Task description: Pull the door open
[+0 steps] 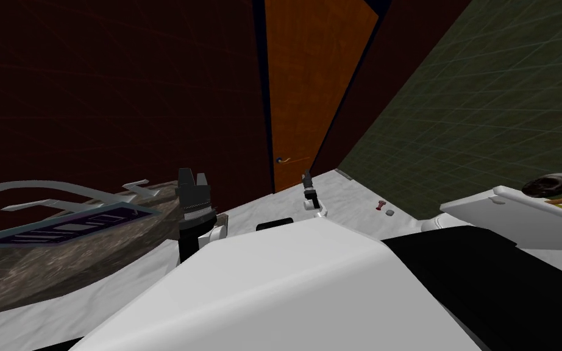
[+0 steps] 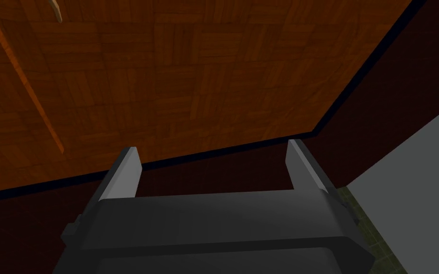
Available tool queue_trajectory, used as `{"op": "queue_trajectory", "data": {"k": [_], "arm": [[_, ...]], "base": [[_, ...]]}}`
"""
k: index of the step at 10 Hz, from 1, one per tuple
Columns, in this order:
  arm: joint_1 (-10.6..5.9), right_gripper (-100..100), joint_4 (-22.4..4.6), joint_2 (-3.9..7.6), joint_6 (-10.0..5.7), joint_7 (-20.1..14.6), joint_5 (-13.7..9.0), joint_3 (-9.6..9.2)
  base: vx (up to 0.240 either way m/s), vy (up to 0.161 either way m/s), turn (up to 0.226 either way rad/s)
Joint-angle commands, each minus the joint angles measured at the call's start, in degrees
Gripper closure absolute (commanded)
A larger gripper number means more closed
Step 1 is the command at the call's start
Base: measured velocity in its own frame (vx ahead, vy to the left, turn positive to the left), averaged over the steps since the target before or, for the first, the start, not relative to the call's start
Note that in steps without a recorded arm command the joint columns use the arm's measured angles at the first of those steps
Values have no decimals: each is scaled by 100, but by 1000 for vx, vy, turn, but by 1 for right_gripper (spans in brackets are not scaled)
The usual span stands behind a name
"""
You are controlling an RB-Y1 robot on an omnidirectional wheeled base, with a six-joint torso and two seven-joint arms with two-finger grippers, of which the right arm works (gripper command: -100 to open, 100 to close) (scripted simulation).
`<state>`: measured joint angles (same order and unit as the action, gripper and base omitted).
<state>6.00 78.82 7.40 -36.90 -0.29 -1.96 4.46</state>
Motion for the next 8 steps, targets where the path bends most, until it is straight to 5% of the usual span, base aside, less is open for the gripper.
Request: {"op": "queue_trajectory", "data": {"k": [1,5,8], "arm": [[-155,-100,-286,55,-42,-37,-11,10],[-566,-100,-1078,158,-79,-100,-25,17],[-697,-100,-1468,190,-91,-120,-29,19]], "base": [[28,-24,123],[56,-47,164],[44,-39,88]]}}
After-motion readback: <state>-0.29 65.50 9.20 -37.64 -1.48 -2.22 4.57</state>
